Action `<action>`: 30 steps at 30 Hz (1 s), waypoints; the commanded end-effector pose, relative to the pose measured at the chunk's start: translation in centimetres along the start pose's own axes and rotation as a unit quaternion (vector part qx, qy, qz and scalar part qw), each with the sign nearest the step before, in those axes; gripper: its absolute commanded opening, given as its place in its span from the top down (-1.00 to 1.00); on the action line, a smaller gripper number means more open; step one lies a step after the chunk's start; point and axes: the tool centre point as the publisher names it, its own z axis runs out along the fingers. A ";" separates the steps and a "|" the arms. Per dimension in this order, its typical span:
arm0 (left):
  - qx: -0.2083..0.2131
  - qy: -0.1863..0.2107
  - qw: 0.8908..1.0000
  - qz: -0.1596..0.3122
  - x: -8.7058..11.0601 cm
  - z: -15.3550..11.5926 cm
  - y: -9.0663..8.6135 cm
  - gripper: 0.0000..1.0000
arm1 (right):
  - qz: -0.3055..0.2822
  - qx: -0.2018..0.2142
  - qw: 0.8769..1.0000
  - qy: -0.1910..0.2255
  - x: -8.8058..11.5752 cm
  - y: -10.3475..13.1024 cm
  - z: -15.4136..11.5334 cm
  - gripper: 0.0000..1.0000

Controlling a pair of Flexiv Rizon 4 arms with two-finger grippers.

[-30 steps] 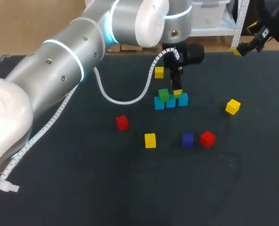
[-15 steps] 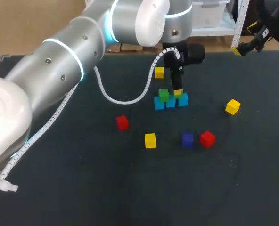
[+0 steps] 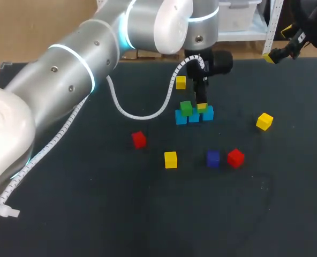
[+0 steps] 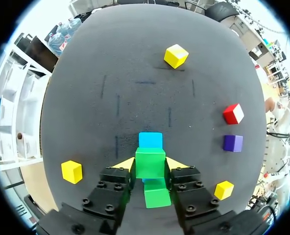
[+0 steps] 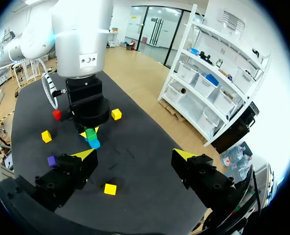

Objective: Place the blue cubes, place green cubes on the blue cubes, place the yellow cubes on the green cubes, then place the red cubes on the yellow cubes, and place purple cube on the red cubes.

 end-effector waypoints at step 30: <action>-0.048 -0.021 0.998 -0.045 3.2 -4.2 3.4 -1.00 | 0.000 0.000 1.000 0.000 0.0 0.0 0.0 -1.00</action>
